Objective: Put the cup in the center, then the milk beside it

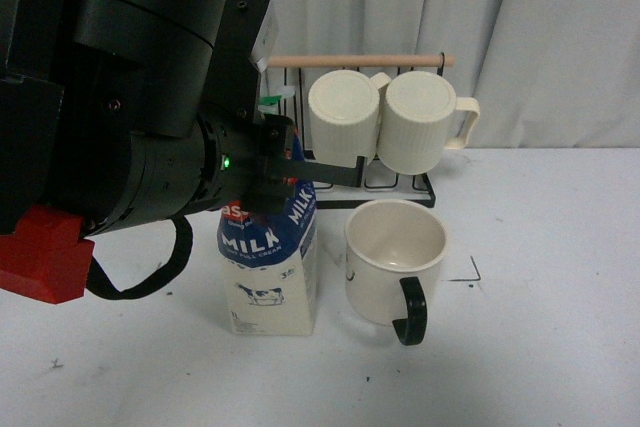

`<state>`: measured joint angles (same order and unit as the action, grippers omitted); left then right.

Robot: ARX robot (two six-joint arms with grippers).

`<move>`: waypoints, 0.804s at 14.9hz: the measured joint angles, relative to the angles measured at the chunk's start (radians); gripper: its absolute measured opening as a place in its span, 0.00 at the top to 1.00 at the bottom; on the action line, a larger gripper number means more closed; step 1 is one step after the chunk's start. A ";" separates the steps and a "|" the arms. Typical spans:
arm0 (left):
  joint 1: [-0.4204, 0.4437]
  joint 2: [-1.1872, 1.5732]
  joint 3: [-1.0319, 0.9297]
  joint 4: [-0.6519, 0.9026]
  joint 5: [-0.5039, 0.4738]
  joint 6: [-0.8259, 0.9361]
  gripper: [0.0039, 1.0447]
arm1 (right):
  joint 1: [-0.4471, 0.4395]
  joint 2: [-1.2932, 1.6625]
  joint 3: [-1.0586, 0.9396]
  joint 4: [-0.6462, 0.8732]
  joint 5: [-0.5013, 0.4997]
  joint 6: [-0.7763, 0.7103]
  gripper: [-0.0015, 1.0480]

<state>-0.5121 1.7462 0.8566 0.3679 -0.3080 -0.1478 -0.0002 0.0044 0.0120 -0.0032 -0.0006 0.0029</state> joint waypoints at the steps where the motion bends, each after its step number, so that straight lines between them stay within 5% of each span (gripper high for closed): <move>1: -0.003 -0.002 0.003 -0.001 0.009 -0.031 0.77 | 0.000 0.000 0.000 0.000 0.000 0.000 0.06; 8: 0.084 -0.302 -0.123 0.075 0.097 -0.167 0.04 | 0.000 0.000 0.000 0.000 0.000 0.000 0.06; 12: 0.237 -0.628 -0.291 -0.019 0.210 -0.138 0.06 | 0.000 0.000 0.000 0.000 0.000 0.000 0.06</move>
<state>-0.2749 1.1183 0.5655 0.3489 -0.0978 -0.2855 -0.0002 0.0044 0.0120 -0.0032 -0.0006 0.0029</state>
